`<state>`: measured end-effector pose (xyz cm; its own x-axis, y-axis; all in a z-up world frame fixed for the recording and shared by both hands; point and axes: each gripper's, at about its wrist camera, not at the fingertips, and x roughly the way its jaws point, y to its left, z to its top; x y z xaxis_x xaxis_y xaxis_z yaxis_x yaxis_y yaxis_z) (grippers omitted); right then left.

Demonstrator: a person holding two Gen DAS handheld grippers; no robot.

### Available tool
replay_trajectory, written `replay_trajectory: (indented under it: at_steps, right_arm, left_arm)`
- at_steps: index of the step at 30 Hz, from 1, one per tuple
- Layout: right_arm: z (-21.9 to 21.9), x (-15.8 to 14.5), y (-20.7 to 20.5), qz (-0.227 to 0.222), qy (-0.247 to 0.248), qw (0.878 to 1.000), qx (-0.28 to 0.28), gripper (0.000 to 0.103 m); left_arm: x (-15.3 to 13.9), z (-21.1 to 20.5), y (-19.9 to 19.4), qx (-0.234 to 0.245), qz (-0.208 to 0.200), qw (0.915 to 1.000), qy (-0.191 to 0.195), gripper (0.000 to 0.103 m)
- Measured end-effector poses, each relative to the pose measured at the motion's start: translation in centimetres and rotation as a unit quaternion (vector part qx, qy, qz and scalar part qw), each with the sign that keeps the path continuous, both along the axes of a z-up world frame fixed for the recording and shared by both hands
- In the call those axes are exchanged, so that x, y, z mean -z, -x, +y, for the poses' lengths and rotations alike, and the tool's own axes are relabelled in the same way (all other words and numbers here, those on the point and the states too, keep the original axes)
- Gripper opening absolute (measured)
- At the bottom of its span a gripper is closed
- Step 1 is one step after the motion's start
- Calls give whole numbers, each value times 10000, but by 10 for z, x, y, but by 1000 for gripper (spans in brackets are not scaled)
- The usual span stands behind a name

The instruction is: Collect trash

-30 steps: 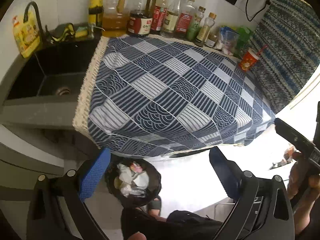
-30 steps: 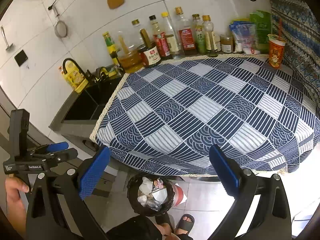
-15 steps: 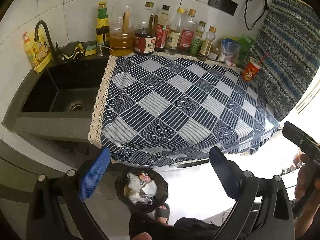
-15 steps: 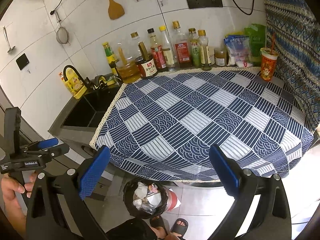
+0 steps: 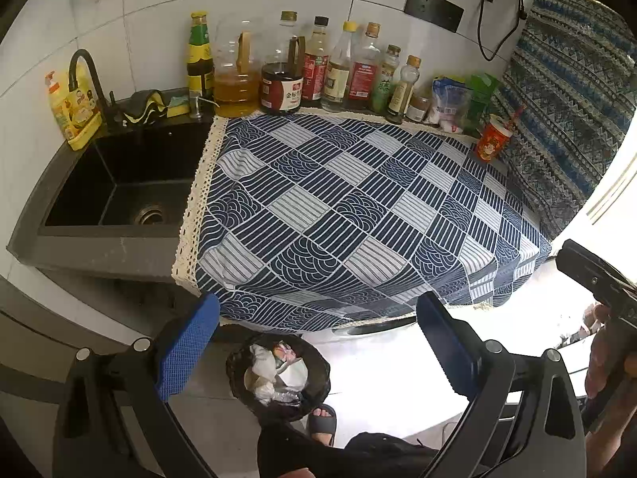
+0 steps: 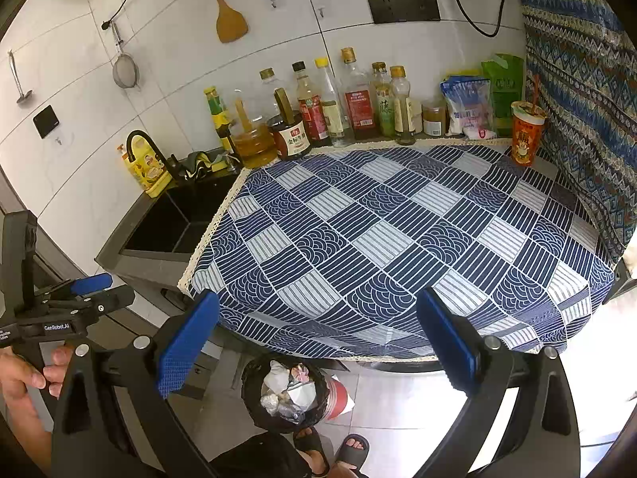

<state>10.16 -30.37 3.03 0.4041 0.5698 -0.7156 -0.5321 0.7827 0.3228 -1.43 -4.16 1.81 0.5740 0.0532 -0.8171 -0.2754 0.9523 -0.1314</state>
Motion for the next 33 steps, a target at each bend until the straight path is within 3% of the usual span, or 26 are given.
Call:
replay_trajectory:
  at_steps: [33]
  right_arm:
    - [15, 12, -8, 149, 135, 9997, -166, 98]
  left_arm:
    - [4, -1, -4, 38, 95, 9999, -128, 96]
